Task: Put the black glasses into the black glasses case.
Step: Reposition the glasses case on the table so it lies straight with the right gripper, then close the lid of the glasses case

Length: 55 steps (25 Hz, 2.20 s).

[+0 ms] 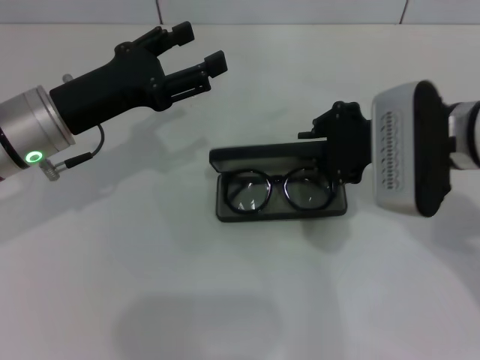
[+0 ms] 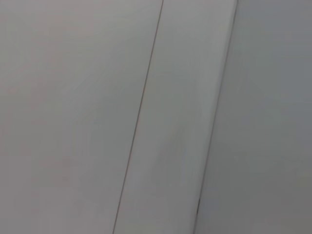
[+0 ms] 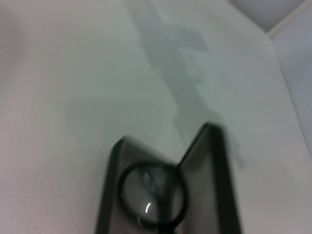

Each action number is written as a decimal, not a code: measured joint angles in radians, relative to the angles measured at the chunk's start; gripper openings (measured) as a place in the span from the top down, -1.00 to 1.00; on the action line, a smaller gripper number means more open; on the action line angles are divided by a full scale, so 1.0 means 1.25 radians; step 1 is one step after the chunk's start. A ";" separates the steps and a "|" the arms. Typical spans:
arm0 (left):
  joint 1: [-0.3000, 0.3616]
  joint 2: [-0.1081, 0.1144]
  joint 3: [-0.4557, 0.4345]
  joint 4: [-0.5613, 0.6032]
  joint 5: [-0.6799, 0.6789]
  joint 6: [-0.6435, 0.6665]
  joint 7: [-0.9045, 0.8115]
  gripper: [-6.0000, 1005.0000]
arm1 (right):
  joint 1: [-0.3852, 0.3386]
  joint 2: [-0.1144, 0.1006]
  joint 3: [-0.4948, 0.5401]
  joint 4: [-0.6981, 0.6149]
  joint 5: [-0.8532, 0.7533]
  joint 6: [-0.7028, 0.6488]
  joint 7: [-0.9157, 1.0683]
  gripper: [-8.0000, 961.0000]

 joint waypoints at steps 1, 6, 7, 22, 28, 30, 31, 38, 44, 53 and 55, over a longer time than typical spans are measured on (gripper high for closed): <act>0.000 0.000 0.000 0.000 0.000 0.000 0.000 -0.76 | 0.000 0.000 0.009 -0.001 0.004 -0.009 0.001 0.66; -0.002 0.004 0.000 0.000 -0.002 0.000 -0.005 -0.76 | -0.002 -0.001 0.085 -0.006 0.029 -0.102 0.024 0.55; -0.002 0.004 0.000 0.000 -0.002 0.000 -0.005 -0.76 | -0.006 -0.001 0.104 -0.006 0.042 -0.117 0.024 0.46; -0.010 0.007 0.000 0.000 0.012 -0.012 -0.004 -0.76 | -0.034 0.001 0.174 0.070 0.210 -0.128 -0.072 0.09; -0.010 0.007 0.000 0.000 0.012 -0.019 0.000 -0.76 | 0.003 0.002 0.099 0.116 0.243 -0.013 -0.128 0.10; -0.011 0.007 0.000 0.000 0.012 -0.019 0.002 -0.76 | 0.032 0.001 0.087 0.140 0.242 -0.009 -0.113 0.10; -0.010 0.007 0.000 0.000 0.012 -0.019 0.003 -0.76 | 0.044 0.000 0.088 0.149 0.241 -0.018 -0.100 0.10; -0.002 0.007 0.000 0.000 0.012 -0.018 0.007 -0.76 | 0.038 -0.004 0.148 0.133 0.244 -0.098 -0.060 0.07; -0.004 0.009 0.000 0.000 0.012 -0.027 0.009 -0.76 | 0.014 -0.006 0.282 0.125 0.297 -0.261 -0.059 0.04; -0.030 0.013 0.008 -0.011 0.049 -0.090 -0.015 -0.76 | -0.017 -0.003 0.449 0.117 0.383 -0.450 -0.022 0.04; -0.062 0.014 0.009 -0.018 0.119 -0.117 -0.073 -0.76 | -0.043 -0.001 0.496 0.127 0.443 -0.438 -0.020 0.03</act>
